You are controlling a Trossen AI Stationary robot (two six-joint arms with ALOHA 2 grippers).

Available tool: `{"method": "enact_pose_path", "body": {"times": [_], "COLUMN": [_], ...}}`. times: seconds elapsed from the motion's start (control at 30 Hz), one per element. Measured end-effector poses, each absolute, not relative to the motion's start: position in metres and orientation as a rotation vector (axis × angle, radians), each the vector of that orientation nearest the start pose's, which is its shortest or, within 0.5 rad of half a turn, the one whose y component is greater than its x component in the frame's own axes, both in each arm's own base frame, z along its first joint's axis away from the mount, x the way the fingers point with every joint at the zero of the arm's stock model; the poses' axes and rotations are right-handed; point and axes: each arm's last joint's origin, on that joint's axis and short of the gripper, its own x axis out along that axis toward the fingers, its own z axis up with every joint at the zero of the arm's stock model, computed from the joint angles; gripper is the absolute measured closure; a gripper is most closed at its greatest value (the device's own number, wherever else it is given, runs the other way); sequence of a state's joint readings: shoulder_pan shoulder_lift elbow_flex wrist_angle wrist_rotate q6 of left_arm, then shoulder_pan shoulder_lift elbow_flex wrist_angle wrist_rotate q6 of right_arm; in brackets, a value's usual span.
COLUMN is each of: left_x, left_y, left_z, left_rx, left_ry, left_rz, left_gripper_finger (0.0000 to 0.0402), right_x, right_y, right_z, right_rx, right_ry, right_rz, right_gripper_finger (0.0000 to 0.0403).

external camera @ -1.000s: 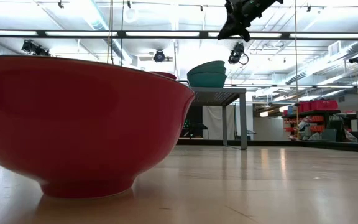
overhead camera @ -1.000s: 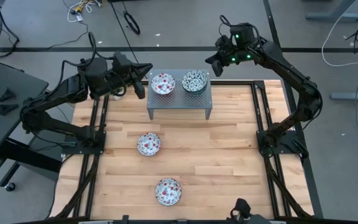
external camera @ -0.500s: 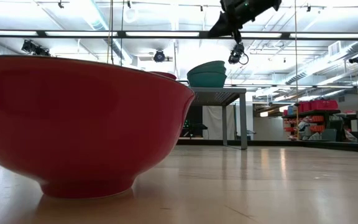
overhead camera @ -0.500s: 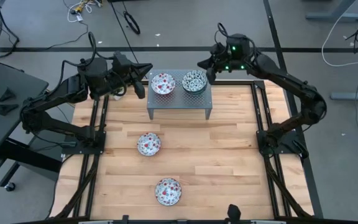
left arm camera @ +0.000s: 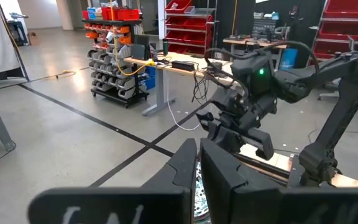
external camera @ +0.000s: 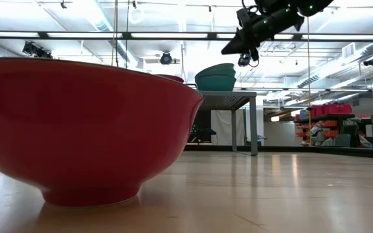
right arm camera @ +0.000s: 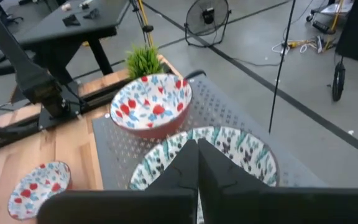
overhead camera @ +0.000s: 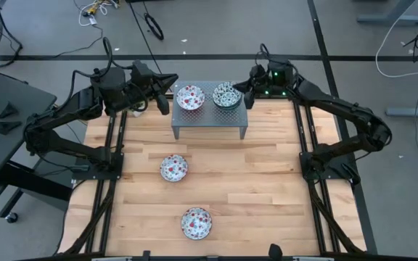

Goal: Pick & Place Mini bowls
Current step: Stack the top blue and white patterned bowl on top of the other blue and white patterned bowls on the shelf

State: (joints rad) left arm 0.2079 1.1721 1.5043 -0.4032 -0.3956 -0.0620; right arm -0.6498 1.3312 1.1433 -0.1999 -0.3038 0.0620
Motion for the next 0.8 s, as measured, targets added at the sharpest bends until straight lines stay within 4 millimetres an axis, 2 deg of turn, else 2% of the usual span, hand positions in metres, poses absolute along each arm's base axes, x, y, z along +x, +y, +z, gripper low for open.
{"method": "enact_pose_path", "body": {"times": [0.13, 0.8], "left_x": [0.217, 0.217], "left_y": [0.057, 0.057], "left_z": [0.477, 0.477], "left_rx": [-0.057, -0.059], "left_ry": [0.052, 0.052], "left_rz": [0.605, 0.605], "left_gripper_finger": [0.0374, 0.0374], "right_x": [0.242, 0.238], "right_y": [-0.173, -0.171], "right_z": [0.330, 0.320], "right_rx": [0.226, 0.164], "right_ry": [0.357, 0.484], "right_rz": [-0.348, -0.371], "right_gripper_finger": [0.0403, 0.0403]}}
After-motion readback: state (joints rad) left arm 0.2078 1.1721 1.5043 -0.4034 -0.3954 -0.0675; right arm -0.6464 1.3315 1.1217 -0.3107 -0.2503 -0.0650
